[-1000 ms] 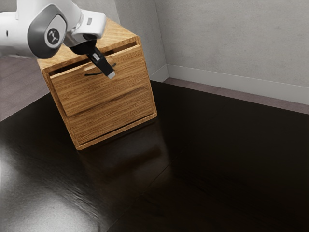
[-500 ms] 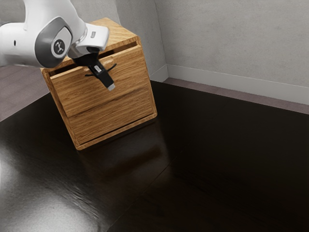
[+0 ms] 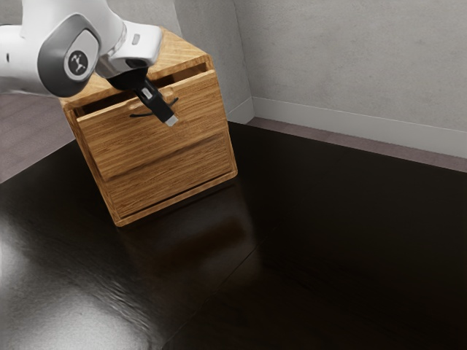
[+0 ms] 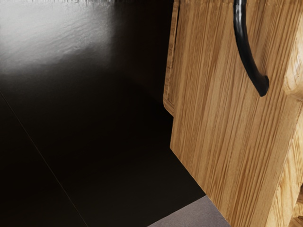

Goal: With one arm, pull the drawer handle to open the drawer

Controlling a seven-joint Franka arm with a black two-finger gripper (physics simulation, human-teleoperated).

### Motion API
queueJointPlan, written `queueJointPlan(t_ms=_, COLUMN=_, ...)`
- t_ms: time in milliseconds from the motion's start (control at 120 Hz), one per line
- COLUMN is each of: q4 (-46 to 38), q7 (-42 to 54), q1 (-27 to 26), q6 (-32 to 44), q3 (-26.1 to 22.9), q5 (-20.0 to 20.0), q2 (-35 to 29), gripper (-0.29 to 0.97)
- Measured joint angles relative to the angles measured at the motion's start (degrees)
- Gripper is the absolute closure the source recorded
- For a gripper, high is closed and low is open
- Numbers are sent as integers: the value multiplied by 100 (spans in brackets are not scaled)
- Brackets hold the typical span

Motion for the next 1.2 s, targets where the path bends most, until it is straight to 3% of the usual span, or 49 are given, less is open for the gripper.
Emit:
queueJointPlan(t_ms=192, q4=-27, q7=-1, q1=197, q6=93, q3=20, q5=-1, q2=151, gripper=0)
queueJointPlan(t_ms=692, q4=-246, q7=-58, q1=-34, q6=277, q3=-22, q5=-22, q2=295, gripper=-2)
queueJointPlan(t_ms=817, q4=-281, q7=-69, q1=-107, q6=288, q3=-5, q5=-24, q2=272, gripper=3)
queueJointPlan(t_ms=883, q4=-286, q7=-73, q1=-106, q6=287, q3=-8, q5=-26, q2=156, gripper=20)
queueJointPlan(t_ms=942, q4=-285, q7=-76, q1=-214, q6=287, q3=-15, q5=-19, q2=56, gripper=25)
queueJointPlan(t_ms=1108, q4=-236, q7=-86, q1=-1217, q6=256, q3=-8, q5=-8, q2=-639, gripper=9)
queueJointPlan(t_ms=1200, q4=123, q7=-330, q1=-1532, q6=-475, q3=201, q5=-101, q2=-799, gripper=6)
